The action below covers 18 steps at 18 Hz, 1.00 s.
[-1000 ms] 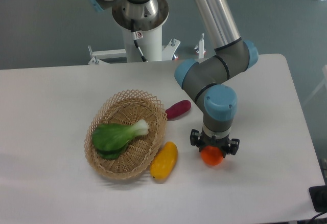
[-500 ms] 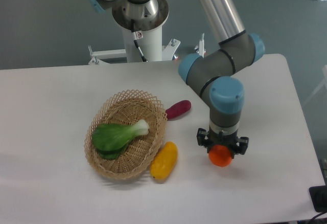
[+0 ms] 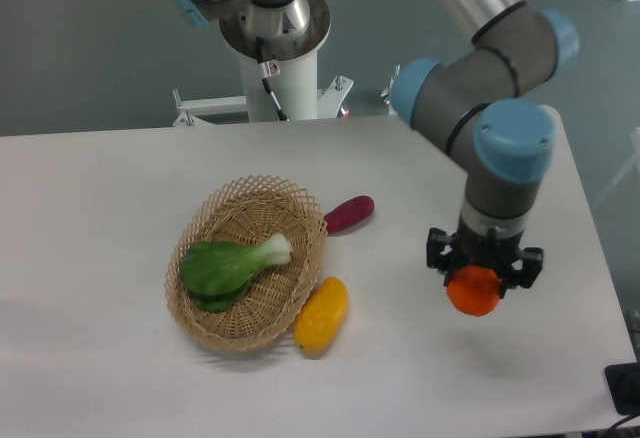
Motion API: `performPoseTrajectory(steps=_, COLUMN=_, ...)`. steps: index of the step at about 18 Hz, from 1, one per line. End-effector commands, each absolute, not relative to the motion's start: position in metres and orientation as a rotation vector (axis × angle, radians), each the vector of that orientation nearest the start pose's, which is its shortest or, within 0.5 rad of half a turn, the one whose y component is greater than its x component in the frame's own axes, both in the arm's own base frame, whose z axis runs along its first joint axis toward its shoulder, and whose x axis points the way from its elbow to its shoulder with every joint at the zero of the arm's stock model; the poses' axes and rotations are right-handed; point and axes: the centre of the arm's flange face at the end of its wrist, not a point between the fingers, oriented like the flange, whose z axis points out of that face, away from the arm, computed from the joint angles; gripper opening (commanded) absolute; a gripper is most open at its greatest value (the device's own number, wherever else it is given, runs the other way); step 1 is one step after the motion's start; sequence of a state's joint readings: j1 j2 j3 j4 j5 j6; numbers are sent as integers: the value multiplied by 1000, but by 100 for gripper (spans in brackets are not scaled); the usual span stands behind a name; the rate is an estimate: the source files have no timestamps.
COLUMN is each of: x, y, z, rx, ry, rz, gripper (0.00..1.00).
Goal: Pick up the orange from the table
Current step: 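Lift the held orange up off the table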
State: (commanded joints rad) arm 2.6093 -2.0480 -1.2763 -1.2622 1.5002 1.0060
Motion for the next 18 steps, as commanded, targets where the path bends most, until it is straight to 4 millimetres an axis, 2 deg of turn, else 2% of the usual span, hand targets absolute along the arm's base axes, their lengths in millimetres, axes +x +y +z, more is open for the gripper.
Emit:
performPoseTrajectory(steps=2, x=-520, y=463, z=404, rx=-3012, ry=21, rz=112, gripper=66)
performPoseTrajectory(steps=4, x=-516, y=451, z=415, rx=-3018, ry=57, rz=104, gripper=64)
performPoseTrajectory(steps=6, x=-519, y=442, z=415, rx=-3020, ry=44, rz=99, gripper=64)
performPoseTrajectory(steps=11, x=-518, y=440, z=417, rx=-3018, ry=41, rz=100, gripper=63)
performPoseTrajectory(steps=18, x=-519, y=431, z=429, rx=-2993, ry=58, rz=114, gripper=62)
